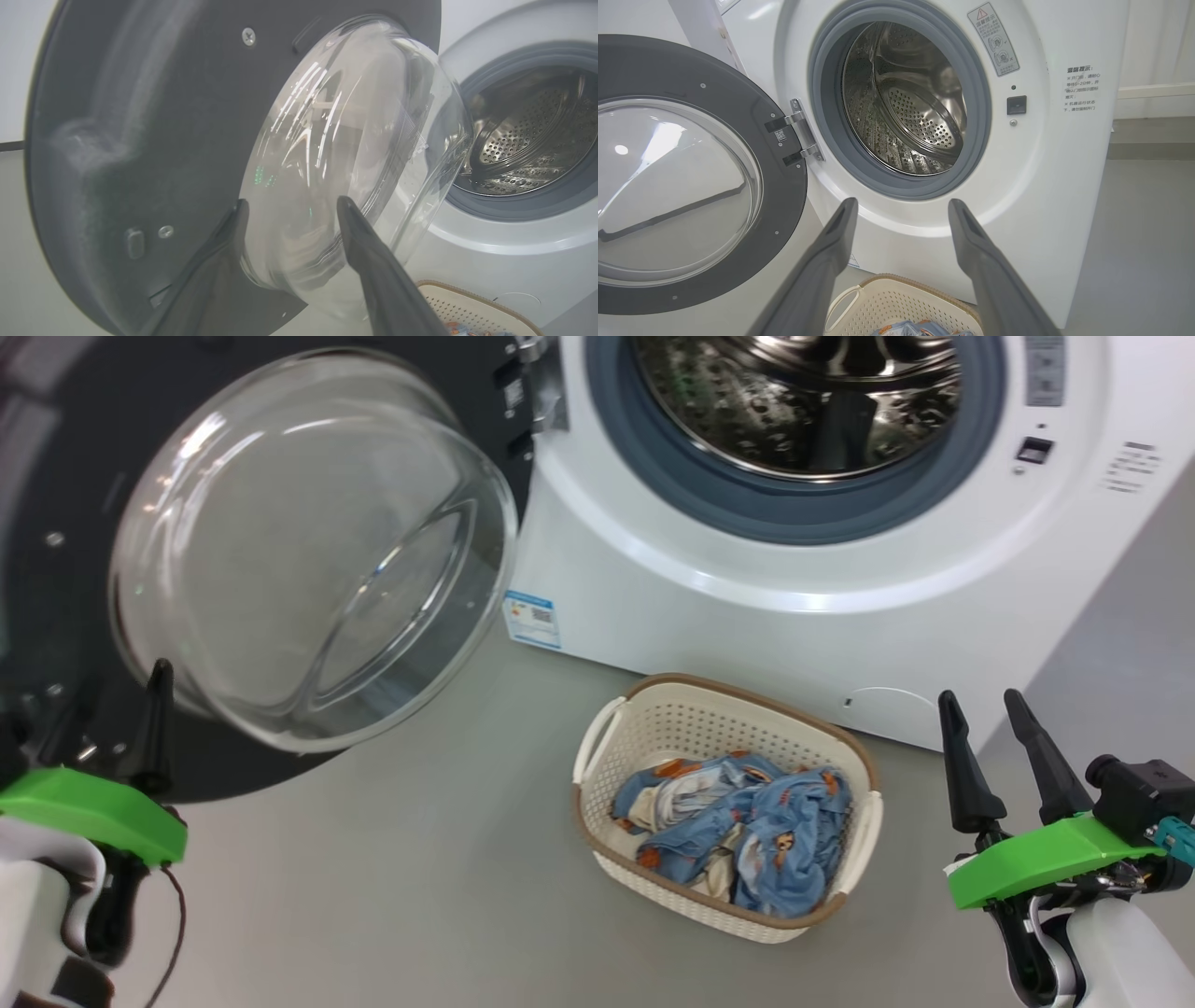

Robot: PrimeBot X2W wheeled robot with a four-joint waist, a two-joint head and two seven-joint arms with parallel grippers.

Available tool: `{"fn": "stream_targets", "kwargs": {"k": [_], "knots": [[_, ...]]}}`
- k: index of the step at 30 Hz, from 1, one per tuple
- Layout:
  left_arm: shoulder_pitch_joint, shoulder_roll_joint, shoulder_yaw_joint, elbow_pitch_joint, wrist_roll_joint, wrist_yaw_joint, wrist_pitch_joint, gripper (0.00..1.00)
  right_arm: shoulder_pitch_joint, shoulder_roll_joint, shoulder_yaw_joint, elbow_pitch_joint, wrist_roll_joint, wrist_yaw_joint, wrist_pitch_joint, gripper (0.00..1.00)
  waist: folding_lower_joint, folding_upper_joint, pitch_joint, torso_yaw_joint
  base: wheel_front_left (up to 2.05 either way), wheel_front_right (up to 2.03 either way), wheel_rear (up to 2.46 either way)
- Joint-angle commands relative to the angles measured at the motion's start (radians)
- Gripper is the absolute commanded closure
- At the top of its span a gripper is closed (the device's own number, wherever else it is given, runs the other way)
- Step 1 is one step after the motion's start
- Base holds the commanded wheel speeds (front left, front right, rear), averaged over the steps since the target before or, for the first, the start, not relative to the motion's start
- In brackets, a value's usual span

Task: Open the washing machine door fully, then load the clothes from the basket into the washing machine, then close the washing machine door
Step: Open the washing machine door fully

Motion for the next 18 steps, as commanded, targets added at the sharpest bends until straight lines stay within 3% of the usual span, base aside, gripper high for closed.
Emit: {"fn": "stream_targets", "kwargs": {"k": [1, 18], "knots": [[-0.010, 0.055, 0.039, -0.030, 0.003, 0.007, -0.013, 0.00, -0.001, -0.004, 0.022, -0.025, -0.004, 0.006, -0.012, 0.00, 0.0000, -0.0001, -0.016, -0.029, 0.00, 0.00, 0.00], [0.226, -0.011, 0.108, -0.344, 0.046, 0.101, -0.014, 0.00, 0.008, -0.018, 0.066, -0.043, 0.002, 0.006, -0.012, 0.00, 0.0000, -0.0001, -0.051, -0.216, 0.00, 0.00, 0.00]]}}
